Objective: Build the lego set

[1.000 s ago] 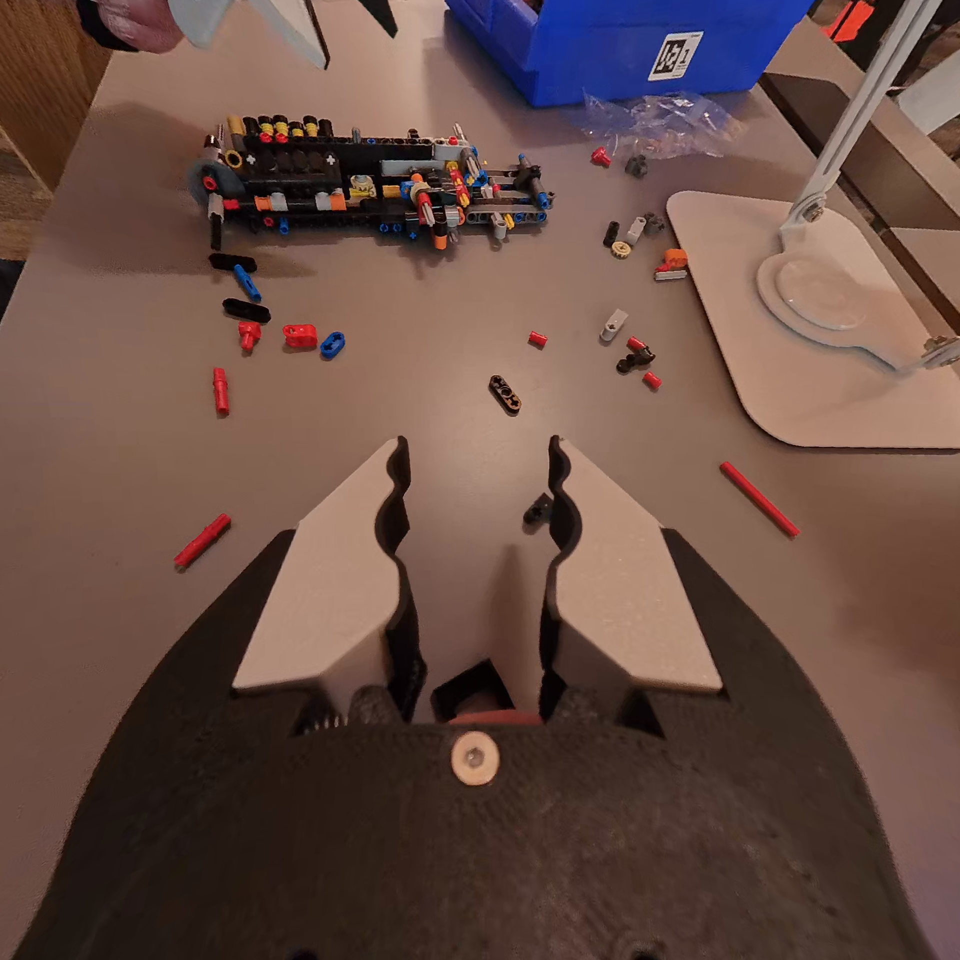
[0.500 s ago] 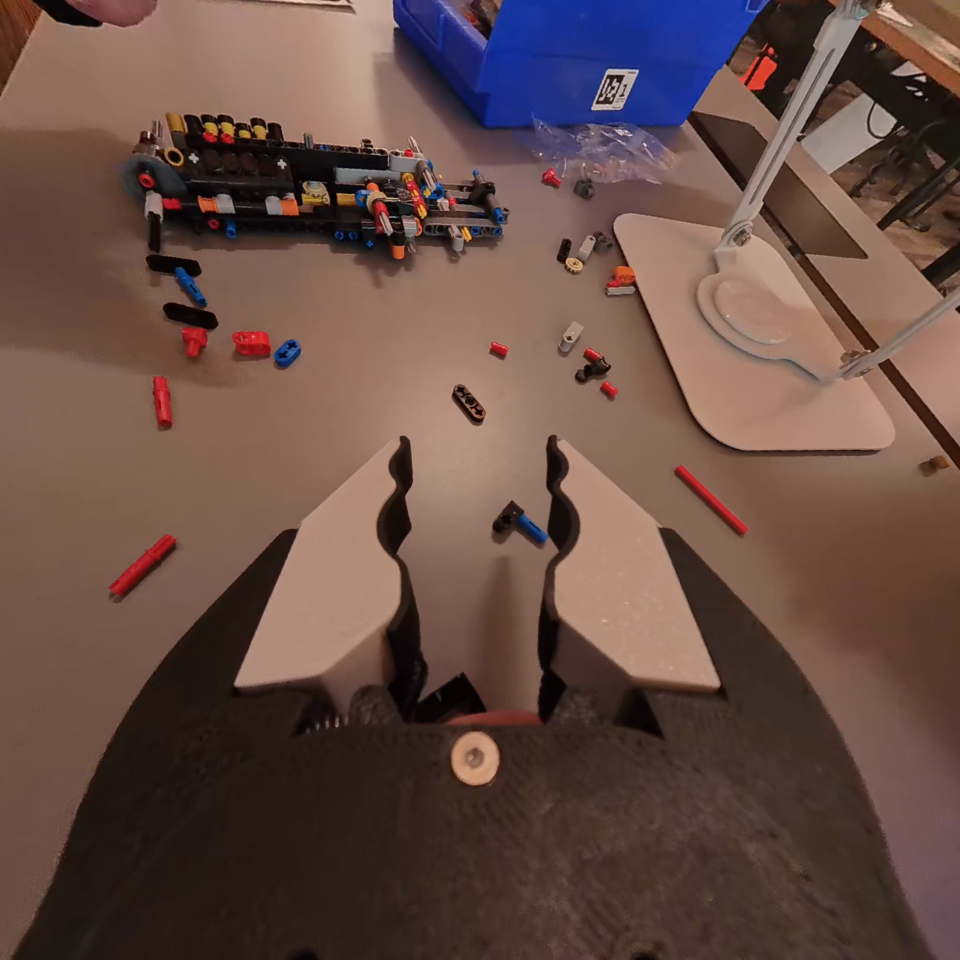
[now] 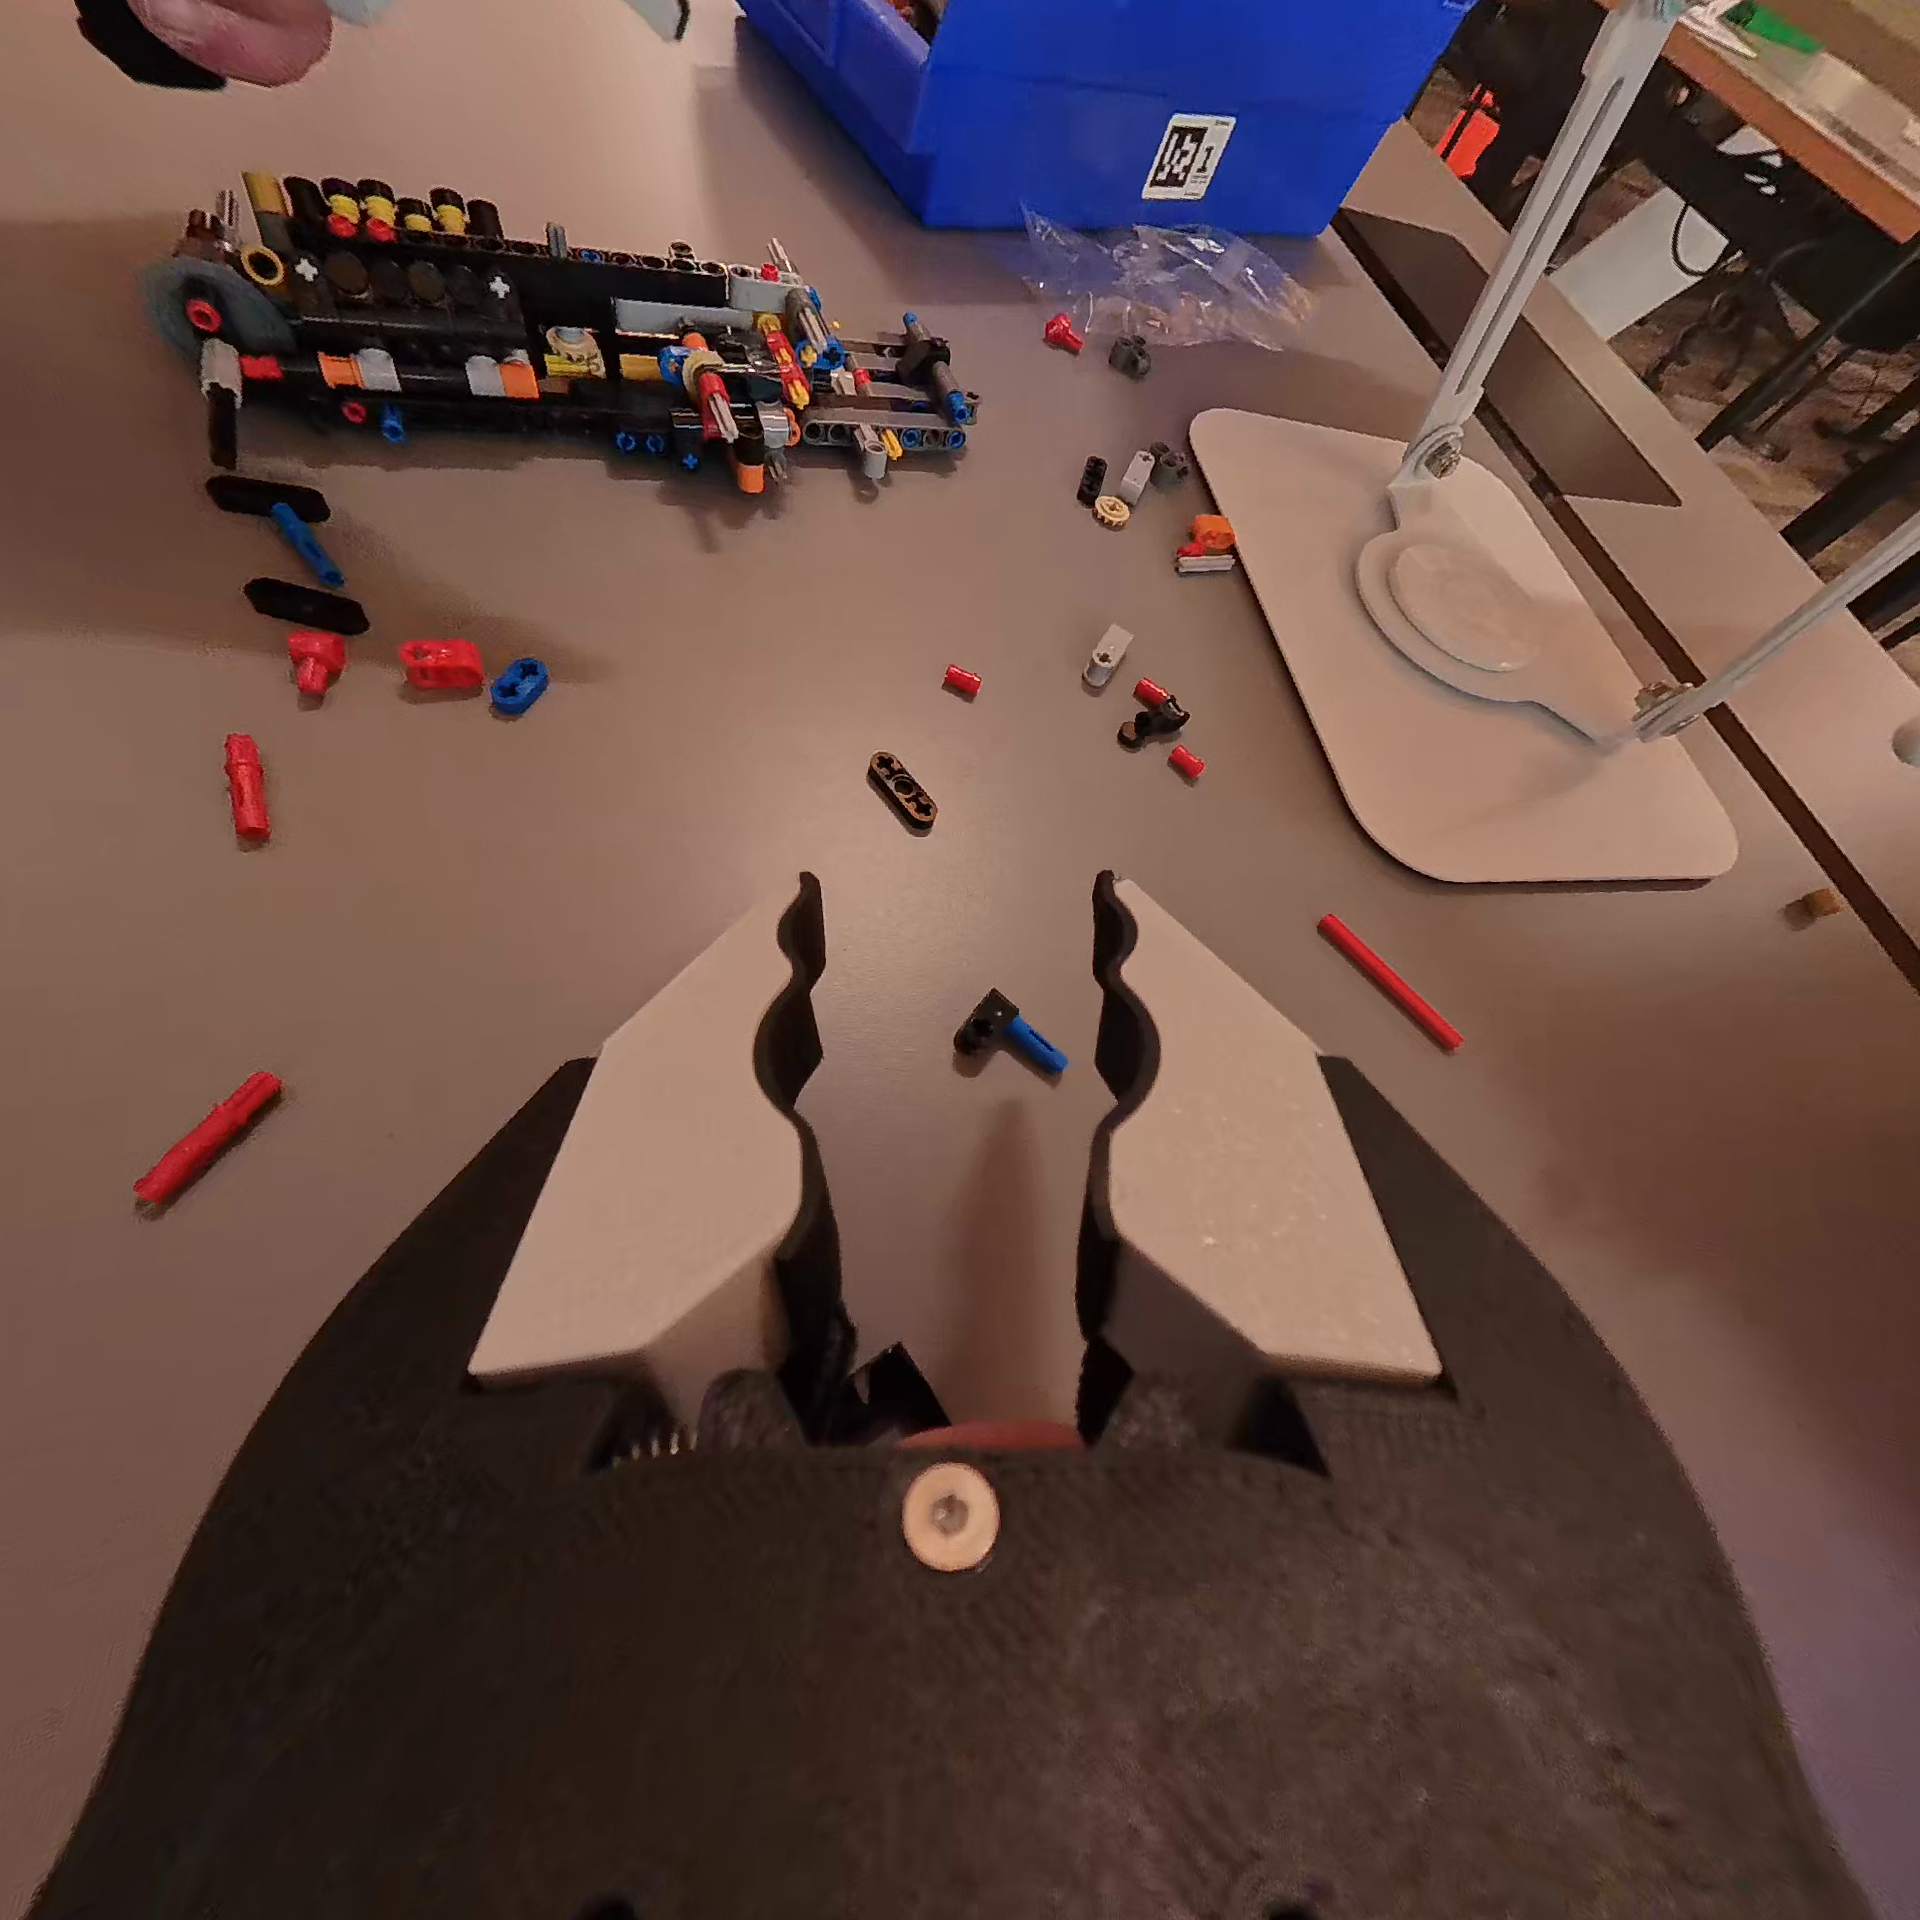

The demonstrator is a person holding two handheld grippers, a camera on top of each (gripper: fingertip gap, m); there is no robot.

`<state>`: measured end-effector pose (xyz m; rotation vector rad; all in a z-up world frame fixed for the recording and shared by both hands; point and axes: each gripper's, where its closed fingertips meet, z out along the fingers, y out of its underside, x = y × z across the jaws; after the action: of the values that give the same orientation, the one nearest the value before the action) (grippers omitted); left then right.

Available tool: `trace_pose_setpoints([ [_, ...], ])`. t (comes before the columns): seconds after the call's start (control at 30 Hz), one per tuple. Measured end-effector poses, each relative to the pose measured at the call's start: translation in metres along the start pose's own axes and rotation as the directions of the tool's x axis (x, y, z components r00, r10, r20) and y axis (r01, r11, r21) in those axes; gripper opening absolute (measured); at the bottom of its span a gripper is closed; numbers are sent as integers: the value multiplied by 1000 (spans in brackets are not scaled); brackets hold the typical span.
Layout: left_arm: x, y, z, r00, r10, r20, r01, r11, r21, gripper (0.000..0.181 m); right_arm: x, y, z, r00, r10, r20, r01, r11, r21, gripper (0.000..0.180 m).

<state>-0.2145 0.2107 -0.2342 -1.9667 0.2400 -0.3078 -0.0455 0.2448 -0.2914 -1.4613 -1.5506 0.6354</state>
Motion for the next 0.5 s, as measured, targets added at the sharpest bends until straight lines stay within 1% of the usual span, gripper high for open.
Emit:
trace_pose_setpoints([
  [0.13, -5, -3, -4, 999, 21, 26, -23, 998, 53, 56, 2, -3, -3, 1000, -6, -14, 6, 1000, 10, 49],
  [0.2, -6, -5, -4, 999, 21, 29, -23, 997, 68, 53, 4, -4, -4, 1000, -1, -19, 2, 1000, 17, 49],
  [0.23, -6, -5, -4, 999, 20, 29, -22, 997, 71, 57, 5, -3, -4, 1000, 4, -18, -4, 1000, 17, 49],
  [0.33, -2, -7, -4, 999, 36, 29, -38, 997, 68, 79, 6, -4, -5, 1000, 7, -21, -7, 1000, 22, 49],
  [0.37, -2, -6, -4, 998, 47, 40, -50, 997, 63, 92, 6, -5, -6, 1000, 2, -24, -2, 1000, 23, 49],
  [0.4, -3, -4, -3, 998, 45, 55, -47, 998, 43, 110, 6, -7, -7, 1000, -5, -29, 6, 1000, 25, 49],
  [0.43, -3, -2, -2, 998, 41, 55, -42, 999, 23, 119, 6, -8, -8, 999, -12, -33, 13, 999, 29, 49],
  [0.5, 0, -3, -2, 998, 44, 55, -45, 999, 25, 123, 6, -10, -9, 999, -11, -36, 12, 999, 35, 49],
])
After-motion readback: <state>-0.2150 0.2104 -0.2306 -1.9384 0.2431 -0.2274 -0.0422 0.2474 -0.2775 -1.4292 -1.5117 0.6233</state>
